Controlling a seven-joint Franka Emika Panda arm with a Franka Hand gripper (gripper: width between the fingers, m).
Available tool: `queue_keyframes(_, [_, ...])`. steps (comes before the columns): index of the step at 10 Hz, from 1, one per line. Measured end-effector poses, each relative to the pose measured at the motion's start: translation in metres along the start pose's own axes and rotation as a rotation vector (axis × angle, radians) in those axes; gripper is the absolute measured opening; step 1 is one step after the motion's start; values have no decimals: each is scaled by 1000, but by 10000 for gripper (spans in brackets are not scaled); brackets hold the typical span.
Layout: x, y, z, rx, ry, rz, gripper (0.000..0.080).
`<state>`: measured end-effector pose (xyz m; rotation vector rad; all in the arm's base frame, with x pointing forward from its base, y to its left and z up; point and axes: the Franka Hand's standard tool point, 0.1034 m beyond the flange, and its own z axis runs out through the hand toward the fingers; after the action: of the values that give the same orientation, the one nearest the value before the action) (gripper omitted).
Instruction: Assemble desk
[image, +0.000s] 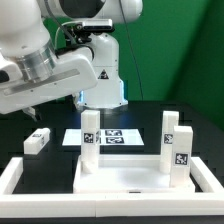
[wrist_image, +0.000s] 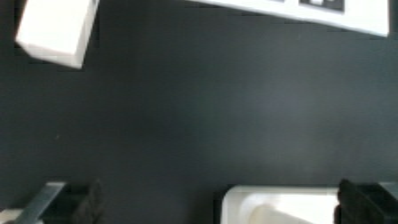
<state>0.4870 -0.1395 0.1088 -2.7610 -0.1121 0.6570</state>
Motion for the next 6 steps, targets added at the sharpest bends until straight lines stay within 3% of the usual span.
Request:
queue_keyframes(1, [0,-2,2,13,-45,-6,649])
queue_keyframes(4, [0,1,2,12,-44,-11,649])
queue_keyframes(6, [-20,26,1,30,-80,18,649])
